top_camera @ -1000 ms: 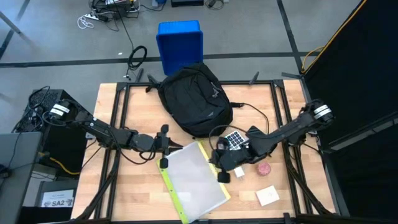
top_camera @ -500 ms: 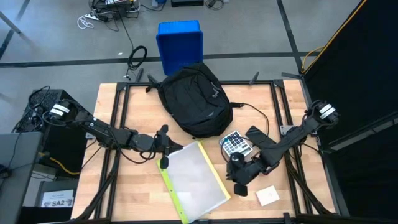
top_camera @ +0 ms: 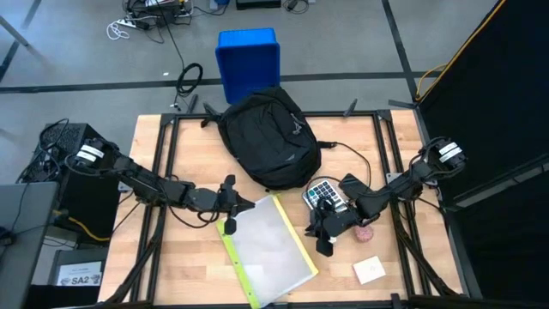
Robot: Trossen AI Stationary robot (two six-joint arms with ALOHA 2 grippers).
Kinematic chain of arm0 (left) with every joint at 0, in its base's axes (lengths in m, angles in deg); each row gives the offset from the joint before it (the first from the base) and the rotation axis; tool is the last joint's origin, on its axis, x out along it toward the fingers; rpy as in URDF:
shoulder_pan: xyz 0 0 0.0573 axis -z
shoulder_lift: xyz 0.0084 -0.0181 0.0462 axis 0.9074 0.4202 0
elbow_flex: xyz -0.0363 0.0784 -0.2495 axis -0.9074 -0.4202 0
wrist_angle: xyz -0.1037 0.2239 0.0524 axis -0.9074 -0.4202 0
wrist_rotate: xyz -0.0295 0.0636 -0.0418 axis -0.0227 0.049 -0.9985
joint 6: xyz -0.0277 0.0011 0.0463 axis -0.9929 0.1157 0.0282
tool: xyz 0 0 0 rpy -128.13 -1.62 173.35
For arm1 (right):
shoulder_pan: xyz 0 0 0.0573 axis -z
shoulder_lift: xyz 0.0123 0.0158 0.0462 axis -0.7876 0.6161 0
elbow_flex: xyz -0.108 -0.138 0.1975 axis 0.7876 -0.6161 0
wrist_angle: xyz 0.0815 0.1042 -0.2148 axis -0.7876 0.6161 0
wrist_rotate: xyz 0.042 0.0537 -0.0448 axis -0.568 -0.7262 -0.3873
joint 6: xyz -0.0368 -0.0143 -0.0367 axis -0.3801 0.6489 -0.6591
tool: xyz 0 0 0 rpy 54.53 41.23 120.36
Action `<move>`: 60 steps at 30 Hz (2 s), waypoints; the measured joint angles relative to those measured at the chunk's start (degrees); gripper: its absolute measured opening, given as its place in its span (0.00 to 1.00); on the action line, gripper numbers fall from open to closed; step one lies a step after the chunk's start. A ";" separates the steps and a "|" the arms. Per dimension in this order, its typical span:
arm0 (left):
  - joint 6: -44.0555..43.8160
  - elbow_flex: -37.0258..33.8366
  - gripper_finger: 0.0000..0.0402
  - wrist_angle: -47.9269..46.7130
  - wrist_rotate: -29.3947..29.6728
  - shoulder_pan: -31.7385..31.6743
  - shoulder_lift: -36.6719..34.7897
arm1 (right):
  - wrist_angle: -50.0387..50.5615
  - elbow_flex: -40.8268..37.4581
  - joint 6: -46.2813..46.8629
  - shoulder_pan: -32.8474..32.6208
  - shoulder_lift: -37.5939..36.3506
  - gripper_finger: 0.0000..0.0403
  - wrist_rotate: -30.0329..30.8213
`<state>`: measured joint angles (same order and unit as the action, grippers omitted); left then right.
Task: Unpack backpack
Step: Put the charger adapter into the yellow zip bag
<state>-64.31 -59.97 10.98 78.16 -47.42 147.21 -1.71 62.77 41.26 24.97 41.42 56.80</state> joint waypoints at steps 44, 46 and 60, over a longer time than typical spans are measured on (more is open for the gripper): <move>-5.12 0.96 0.01 6.60 -9.05 2.80 10.37 | 3.12 19.17 -23.02 3.33 15.91 0.05 4.13; -3.34 2.28 0.02 7.76 -9.08 2.80 12.65 | 1.30 19.17 -24.21 3.83 15.91 0.05 4.06; 10.14 18.21 0.45 -3.02 -6.88 2.93 22.47 | -3.69 19.11 -26.81 6.92 15.94 0.05 3.88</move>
<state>-54.17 -41.76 7.97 71.28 -44.49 169.68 -5.40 81.88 14.44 31.89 57.36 60.68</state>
